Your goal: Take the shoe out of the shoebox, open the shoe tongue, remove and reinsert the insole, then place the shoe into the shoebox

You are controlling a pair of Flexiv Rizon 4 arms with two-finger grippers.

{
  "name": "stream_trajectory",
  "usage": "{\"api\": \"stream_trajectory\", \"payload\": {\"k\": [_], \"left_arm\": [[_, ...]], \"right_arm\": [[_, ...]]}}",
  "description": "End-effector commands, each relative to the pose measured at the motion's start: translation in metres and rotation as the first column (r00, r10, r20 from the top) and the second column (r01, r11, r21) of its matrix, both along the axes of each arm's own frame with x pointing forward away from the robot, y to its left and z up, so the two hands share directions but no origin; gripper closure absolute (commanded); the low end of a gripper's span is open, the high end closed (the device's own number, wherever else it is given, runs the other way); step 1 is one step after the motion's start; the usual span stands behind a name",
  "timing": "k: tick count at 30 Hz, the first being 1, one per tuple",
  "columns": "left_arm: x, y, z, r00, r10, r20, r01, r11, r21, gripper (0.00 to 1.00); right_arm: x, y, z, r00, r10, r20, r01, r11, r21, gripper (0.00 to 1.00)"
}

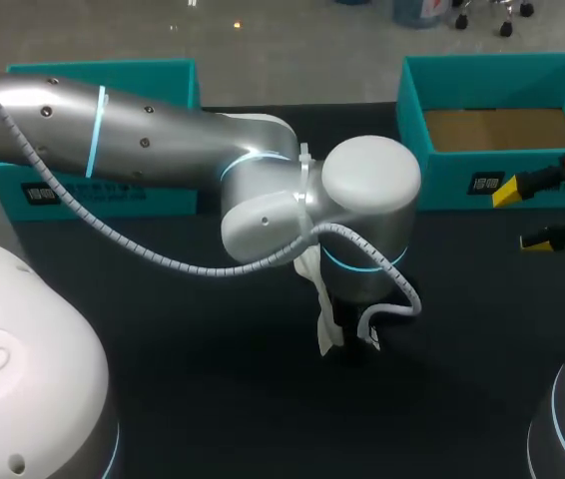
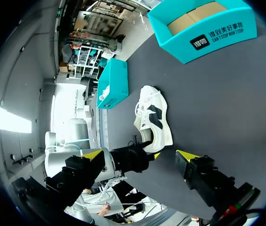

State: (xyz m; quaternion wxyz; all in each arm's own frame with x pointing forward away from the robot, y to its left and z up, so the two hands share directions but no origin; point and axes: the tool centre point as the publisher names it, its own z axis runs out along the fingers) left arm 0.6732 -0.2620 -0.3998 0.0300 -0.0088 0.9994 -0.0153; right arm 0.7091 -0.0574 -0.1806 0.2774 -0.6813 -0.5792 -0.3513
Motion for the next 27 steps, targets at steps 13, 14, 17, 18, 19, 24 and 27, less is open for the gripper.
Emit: {"api": "stream_trajectory", "payload": {"k": [13, 14, 17, 18, 19, 24, 27], "left_arm": [[-0.011, 0.006, 0.054, 0.998, 0.064, 0.008, -0.064, 0.997, 0.045, 1.0], [-0.012, 0.007, 0.064, 0.998, 0.066, 0.001, -0.066, 0.997, 0.031, 1.0], [-0.012, 0.01, 0.093, 0.997, 0.068, -0.032, -0.068, 0.998, 0.002, 1.0], [-0.01, 0.012, 0.103, 0.997, 0.069, -0.04, -0.069, 0.998, -0.014, 1.0], [-0.009, 0.013, 0.111, 0.994, 0.08, -0.071, -0.082, 0.996, -0.019, 1.0], [-0.008, 0.016, 0.144, 0.991, 0.127, -0.052, -0.128, 0.992, -0.018, 1.0], [-0.005, 0.019, 0.164, 0.988, 0.144, -0.057, -0.145, 0.989, -0.021, 1.0]], "right_arm": [[0.0, 0.0, 0.0, 1.0, 0.0, -0.001, 0.0, 1.0, -0.001, 0.0], [0.0, 0.0, 0.0, 1.0, 0.0, -0.001, 0.0, 1.0, -0.001, 0.0], [0.0, 0.0, 0.0, 1.0, 0.0, -0.001, 0.0, 1.0, -0.001, 0.0], [0.0, 0.0, 0.0, 1.0, 0.0, -0.001, 0.0, 1.0, -0.001, 0.0], [0.0, 0.0, 0.0, 1.0, 0.0, -0.001, 0.0, 1.0, -0.001, 0.0], [0.0, 0.0, 0.0, 1.0, 0.0, -0.001, 0.0, 1.0, -0.001, 0.0], [0.0, 0.0, 0.0, 1.0, 0.0, -0.001, 0.0, 1.0, -0.001, 0.0]]}}
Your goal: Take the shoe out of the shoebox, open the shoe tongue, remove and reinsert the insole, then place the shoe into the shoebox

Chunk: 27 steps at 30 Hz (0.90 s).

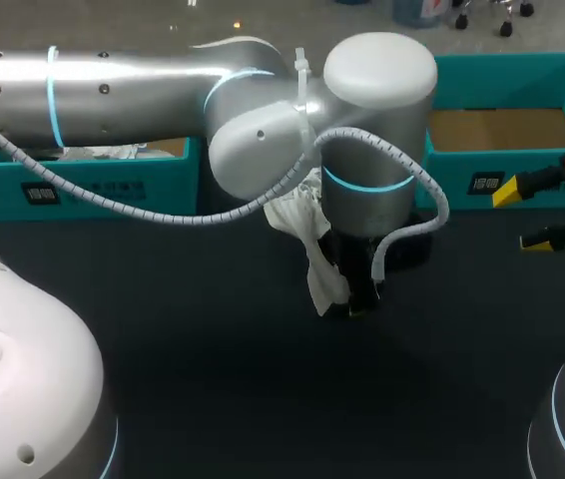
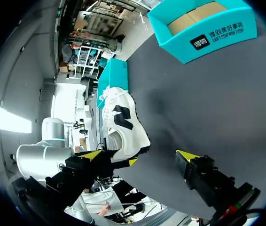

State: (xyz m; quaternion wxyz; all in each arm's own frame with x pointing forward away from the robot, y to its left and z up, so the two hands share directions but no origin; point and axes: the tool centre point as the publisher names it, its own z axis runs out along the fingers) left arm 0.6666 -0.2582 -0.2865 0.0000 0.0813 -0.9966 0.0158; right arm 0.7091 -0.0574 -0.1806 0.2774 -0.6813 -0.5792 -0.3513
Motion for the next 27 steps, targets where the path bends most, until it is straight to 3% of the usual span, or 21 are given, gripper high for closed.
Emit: {"api": "stream_trajectory", "payload": {"k": [1, 11, 27], "left_arm": [[0.003, 0.016, 0.056, 1.0, 0.016, 0.008, -0.015, 1.0, -0.022, 1.0], [0.022, 0.021, 0.094, 0.999, 0.042, -0.023, -0.043, 0.999, -0.028, 1.0], [0.022, 0.021, 0.094, 0.999, 0.042, -0.023, -0.043, 0.999, -0.028, 1.0]], "right_arm": [[0.0, 0.0, 0.0, 1.0, 0.0, -0.001, 0.0, 1.0, -0.001, 0.0], [0.0, 0.0, 0.0, 1.0, 0.0, -0.001, 0.0, 1.0, -0.001, 0.0], [0.0, 0.0, 0.0, 1.0, 0.0, -0.001, 0.0, 1.0, -0.001, 0.0]]}}
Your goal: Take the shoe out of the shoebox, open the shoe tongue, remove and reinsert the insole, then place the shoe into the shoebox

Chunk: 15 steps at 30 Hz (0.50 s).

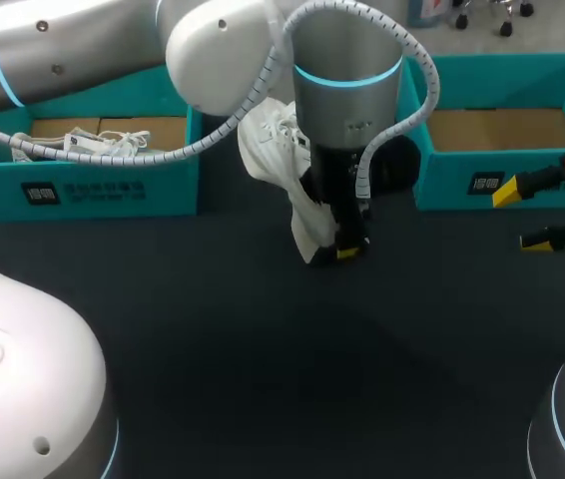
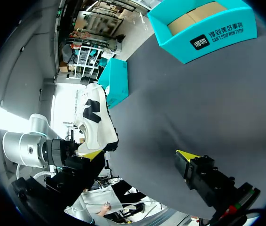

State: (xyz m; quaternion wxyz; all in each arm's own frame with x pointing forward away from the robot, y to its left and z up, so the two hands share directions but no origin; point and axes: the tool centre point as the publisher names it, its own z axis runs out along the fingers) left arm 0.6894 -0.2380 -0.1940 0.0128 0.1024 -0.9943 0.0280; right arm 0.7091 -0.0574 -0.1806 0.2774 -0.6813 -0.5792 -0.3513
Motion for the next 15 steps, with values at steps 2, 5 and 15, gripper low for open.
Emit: {"api": "stream_trajectory", "payload": {"k": [2, 5, 15], "left_arm": [[0.004, 0.006, 0.004, 1.0, -0.02, -0.007, 0.02, 1.0, -0.002, 1.0], [0.014, 0.022, 0.015, 1.0, -0.03, -0.008, 0.03, 1.0, -0.008, 1.0], [0.047, 0.09, 0.031, 0.996, -0.065, -0.065, 0.063, 0.998, -0.02, 1.0]], "right_arm": [[0.0, 0.0, 0.0, 1.0, 0.0, -0.001, 0.0, 1.0, -0.001, 0.0], [0.0, 0.0, 0.0, 1.0, 0.0, -0.001, 0.0, 1.0, -0.001, 0.0], [0.0, 0.0, 0.0, 1.0, 0.0, -0.001, 0.0, 1.0, -0.001, 0.0]]}}
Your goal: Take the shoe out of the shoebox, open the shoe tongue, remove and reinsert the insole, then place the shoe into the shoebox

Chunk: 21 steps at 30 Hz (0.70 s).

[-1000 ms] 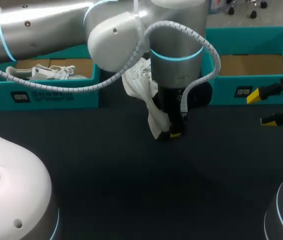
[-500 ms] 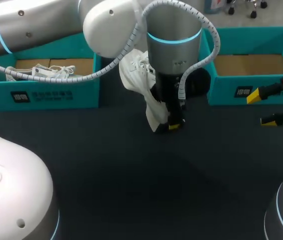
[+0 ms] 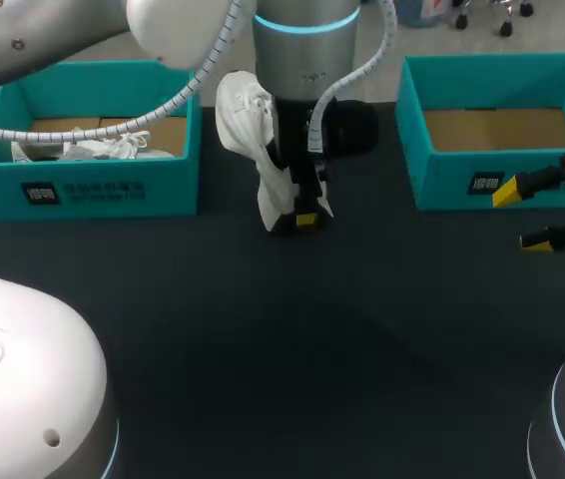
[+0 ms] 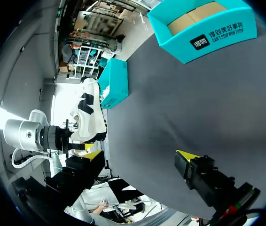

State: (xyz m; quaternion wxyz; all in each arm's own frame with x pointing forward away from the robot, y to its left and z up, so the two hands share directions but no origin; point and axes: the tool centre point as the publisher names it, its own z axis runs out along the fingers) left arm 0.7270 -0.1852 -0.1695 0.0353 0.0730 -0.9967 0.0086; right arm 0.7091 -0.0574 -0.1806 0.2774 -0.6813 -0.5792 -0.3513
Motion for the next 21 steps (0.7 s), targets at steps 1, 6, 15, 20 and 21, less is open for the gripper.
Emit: {"api": "stream_trajectory", "payload": {"k": [1, 6, 15, 20, 21], "left_arm": [[0.013, 0.044, 0.008, 1.0, -0.002, -0.024, 0.001, 0.999, -0.051, 1.0], [-0.001, 0.029, 0.007, 1.0, -0.008, -0.029, 0.006, 0.999, -0.05, 1.0], [0.002, 0.032, 0.003, 0.999, 0.019, -0.04, -0.02, 1.0, -0.022, 1.0], [-0.005, 0.038, -0.006, 0.996, 0.063, -0.059, -0.064, 0.998, -0.021, 1.0], [-0.005, 0.046, -0.007, 0.996, 0.067, -0.061, -0.069, 0.997, -0.023, 1.0]], "right_arm": [[0.0, 0.0, 0.0, 1.0, 0.0, -0.001, 0.0, 1.0, -0.001, 0.0], [0.0, 0.0, 0.0, 1.0, 0.0, -0.001, 0.0, 1.0, -0.001, 0.0], [0.0, 0.0, 0.0, 1.0, 0.0, -0.001, 0.0, 1.0, -0.001, 0.0], [0.0, 0.0, 0.0, 1.0, 0.0, -0.001, 0.0, 1.0, -0.001, 0.0], [0.0, 0.0, 0.0, 1.0, 0.0, -0.001, 0.0, 1.0, -0.001, 0.0]]}}
